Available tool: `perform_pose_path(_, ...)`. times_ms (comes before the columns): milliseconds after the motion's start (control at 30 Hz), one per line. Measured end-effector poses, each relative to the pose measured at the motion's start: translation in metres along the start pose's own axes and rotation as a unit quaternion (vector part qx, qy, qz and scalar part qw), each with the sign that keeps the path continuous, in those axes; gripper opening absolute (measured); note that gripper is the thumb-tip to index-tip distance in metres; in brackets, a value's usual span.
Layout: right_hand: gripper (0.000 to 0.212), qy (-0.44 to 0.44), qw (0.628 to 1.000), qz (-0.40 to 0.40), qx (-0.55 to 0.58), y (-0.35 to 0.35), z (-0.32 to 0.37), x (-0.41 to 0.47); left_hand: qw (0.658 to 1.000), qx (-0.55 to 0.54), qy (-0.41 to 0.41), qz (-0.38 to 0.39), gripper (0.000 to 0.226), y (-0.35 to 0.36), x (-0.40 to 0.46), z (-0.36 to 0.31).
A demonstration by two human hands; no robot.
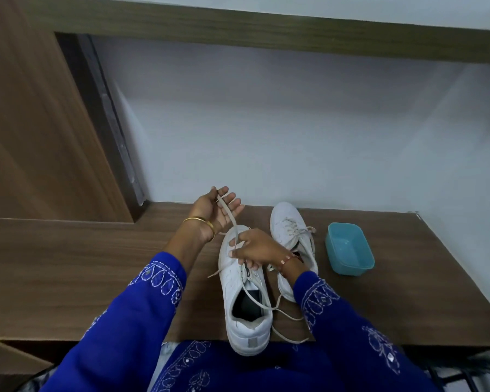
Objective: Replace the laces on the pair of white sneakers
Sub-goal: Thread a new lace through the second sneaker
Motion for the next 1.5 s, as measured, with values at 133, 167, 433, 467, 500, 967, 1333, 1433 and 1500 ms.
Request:
perform_pose_path(133,0.017,-0.017,0.999,-0.023,0.019,0.003,-0.003,0.005,0.999,-0.053,0.004,-0.002,0.042,0.004,-0.003,-0.002)
perform_pose_path(167,0.015,-0.015,0.999,-0.036,0.010,-0.001,-0.005,0.006,0.998,-0.065,0.007,-0.006,0.042,0.003,-0.003,-0.003)
perform_pose_path(433,0.025,0.035,0.990,-0.132,-0.016,-0.052,-0.039,0.008,0.993,-0.108,0.043,-0.013,0.042,0.002,-0.001,-0.017)
perform_pose_path(467,0.028,0.039,0.989,-0.144,-0.008,-0.058,-0.042,0.007,0.994,-0.102,0.040,-0.014,0.042,0.001,0.000,-0.015)
perform_pose_path(500,0.032,0.039,0.986,-0.159,0.007,-0.063,-0.044,0.006,0.996,-0.086,0.035,-0.017,0.042,-0.001,0.001,-0.011)
perform_pose_path(967,0.005,-0.015,0.944,-0.207,0.255,-0.089,-0.018,-0.009,0.750,0.649,0.062,-0.107,0.028,-0.057,0.002,0.071)
perform_pose_path(1333,0.006,-0.018,0.930,-0.115,0.349,-0.062,-0.026,-0.002,0.671,0.724,0.053,-0.150,0.059,-0.055,0.002,0.072)
perform_pose_path(1433,0.019,-0.002,0.933,-0.128,0.336,-0.059,-0.025,-0.003,0.672,0.724,0.047,-0.147,0.058,-0.054,0.003,0.070)
perform_pose_path(1500,0.022,0.011,0.928,-0.147,0.341,-0.059,-0.028,-0.003,0.677,0.721,0.037,-0.143,0.043,-0.054,0.002,0.069)
Point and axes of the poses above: each hand's wrist, its own x-axis towards the middle knuckle, its own y-axis out of the palm, z = x × y, the point moved 10 cm from there along x, towards the middle knuckle, and after that the axes turned 11 degrees about x, right-handed, at the moved point
